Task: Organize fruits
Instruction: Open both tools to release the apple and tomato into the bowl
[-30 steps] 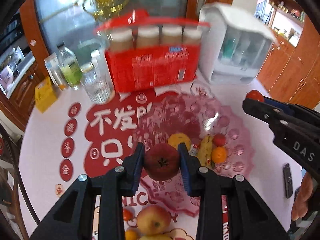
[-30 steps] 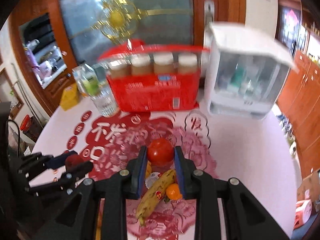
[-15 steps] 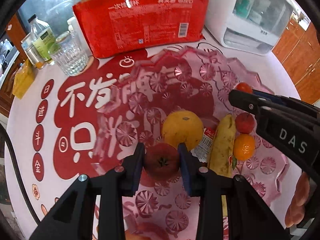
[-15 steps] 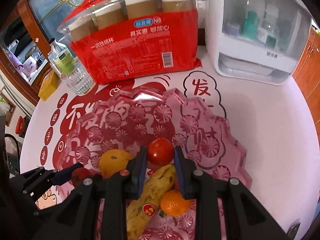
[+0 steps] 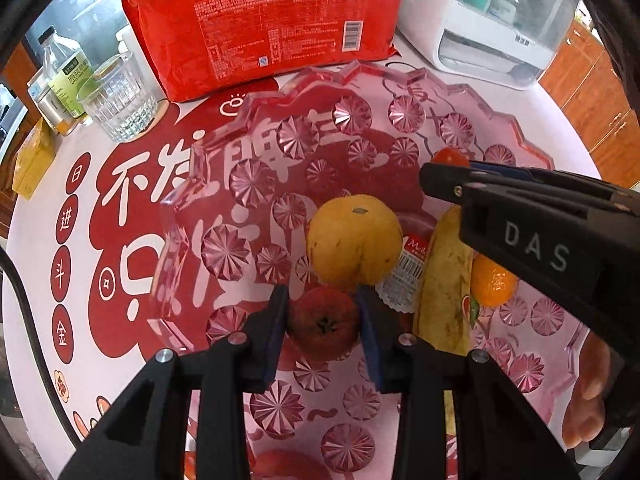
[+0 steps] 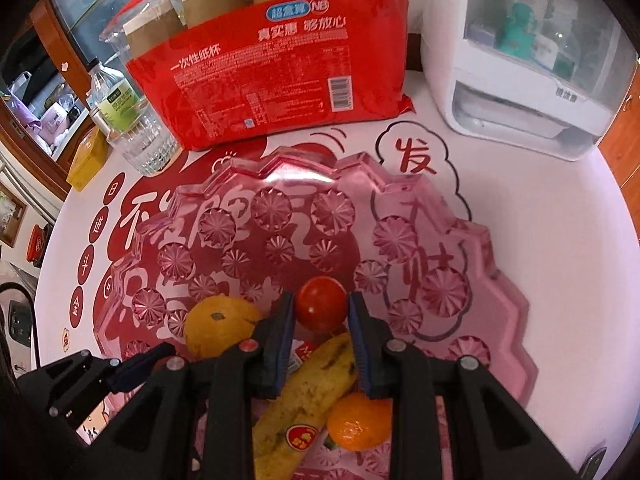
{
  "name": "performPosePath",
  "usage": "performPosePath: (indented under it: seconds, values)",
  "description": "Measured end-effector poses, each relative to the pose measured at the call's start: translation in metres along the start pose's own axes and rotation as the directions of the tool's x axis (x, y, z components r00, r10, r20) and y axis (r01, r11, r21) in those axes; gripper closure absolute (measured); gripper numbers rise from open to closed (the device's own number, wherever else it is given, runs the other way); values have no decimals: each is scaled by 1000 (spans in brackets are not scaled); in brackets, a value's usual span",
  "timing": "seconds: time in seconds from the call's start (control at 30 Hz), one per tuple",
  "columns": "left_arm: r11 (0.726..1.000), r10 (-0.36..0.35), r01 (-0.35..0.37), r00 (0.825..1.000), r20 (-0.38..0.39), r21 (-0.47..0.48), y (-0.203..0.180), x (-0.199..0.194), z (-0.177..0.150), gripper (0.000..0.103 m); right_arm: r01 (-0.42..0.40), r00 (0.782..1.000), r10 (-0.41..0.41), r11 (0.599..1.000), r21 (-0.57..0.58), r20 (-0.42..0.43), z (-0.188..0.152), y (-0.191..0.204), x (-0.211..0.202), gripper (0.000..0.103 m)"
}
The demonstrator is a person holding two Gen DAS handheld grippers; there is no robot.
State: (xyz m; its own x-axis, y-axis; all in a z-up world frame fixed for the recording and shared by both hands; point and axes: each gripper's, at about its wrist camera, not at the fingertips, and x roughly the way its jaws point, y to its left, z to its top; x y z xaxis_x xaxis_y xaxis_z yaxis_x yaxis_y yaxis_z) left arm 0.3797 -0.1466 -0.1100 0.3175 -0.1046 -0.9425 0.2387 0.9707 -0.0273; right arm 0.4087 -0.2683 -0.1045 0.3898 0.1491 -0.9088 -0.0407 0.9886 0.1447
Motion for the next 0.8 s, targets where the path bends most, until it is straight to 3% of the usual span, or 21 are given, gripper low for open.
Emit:
performPosePath:
  seconds: [0.2,0.37,0.8]
  values:
    - [1000,-7,7,1000,30,26,-6,-8,-7,18,-18,999,20,999,43,-45,-4,-4,9,74]
    - [998,-6,3,999,39,56,-11,-14,-13,17,-38,999,39,999,37,-26,-7,-3,3,68]
    - [998,-44,42,998,47,52,-10,-34,-29,17,-35,999,35,999,22,0,-15,5,-12,68]
